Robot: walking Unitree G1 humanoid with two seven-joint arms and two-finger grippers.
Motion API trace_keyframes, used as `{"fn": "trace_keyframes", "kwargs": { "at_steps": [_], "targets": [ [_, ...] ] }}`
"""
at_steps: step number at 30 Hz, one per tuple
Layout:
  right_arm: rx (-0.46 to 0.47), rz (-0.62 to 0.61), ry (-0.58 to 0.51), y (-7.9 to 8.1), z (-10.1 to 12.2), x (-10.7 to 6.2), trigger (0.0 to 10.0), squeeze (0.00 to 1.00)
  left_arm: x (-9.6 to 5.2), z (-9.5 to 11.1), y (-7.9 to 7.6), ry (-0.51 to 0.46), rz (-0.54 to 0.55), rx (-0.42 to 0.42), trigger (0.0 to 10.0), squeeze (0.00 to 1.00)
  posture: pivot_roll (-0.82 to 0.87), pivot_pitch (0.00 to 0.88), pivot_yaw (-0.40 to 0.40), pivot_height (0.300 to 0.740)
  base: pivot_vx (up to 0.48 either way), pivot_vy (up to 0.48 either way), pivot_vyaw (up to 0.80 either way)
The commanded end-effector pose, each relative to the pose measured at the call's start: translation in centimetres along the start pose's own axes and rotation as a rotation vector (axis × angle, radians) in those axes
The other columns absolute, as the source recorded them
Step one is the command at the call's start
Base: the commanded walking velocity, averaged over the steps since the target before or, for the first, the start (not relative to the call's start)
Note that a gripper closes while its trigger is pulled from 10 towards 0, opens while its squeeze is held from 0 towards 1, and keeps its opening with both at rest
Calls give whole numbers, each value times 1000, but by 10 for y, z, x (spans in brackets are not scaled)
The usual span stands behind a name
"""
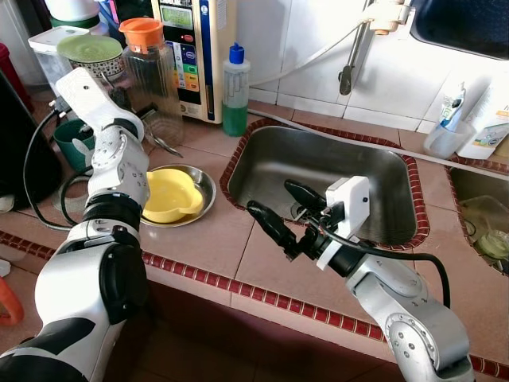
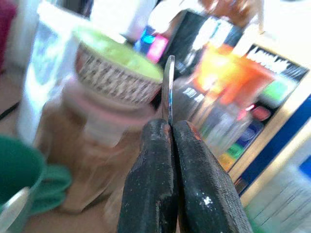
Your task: Kitchen organization
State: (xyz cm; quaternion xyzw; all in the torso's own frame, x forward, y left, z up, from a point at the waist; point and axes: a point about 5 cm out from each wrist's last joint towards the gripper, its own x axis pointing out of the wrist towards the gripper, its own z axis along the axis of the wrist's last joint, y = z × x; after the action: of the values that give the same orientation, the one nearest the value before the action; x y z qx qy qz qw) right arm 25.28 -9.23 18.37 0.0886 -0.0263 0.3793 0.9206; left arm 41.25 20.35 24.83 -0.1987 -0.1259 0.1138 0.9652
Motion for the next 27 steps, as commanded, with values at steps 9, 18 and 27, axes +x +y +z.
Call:
{"fn": "trace_keyframes", "kwargs": {
  "at_steps": [9, 18, 27],
  "targets": [
    [34, -156, -101, -24, 12, 5, 10000, 690, -13, -12, -71, 115, -356, -508, 0, 0, 72, 0, 0, 740, 0, 0, 0],
    [95, -265, -155, -37, 15, 6, 10000, 631, -41, -41, -91, 268, -448, -687, 0, 0, 81, 0, 1, 740, 0, 0, 0],
    [-9, -259, -104, -43, 14, 3, 10000, 620, -64, -51, -110, 295, -545, -577, 0, 0, 80, 0, -3, 740, 0, 0, 0]
  ]
}}
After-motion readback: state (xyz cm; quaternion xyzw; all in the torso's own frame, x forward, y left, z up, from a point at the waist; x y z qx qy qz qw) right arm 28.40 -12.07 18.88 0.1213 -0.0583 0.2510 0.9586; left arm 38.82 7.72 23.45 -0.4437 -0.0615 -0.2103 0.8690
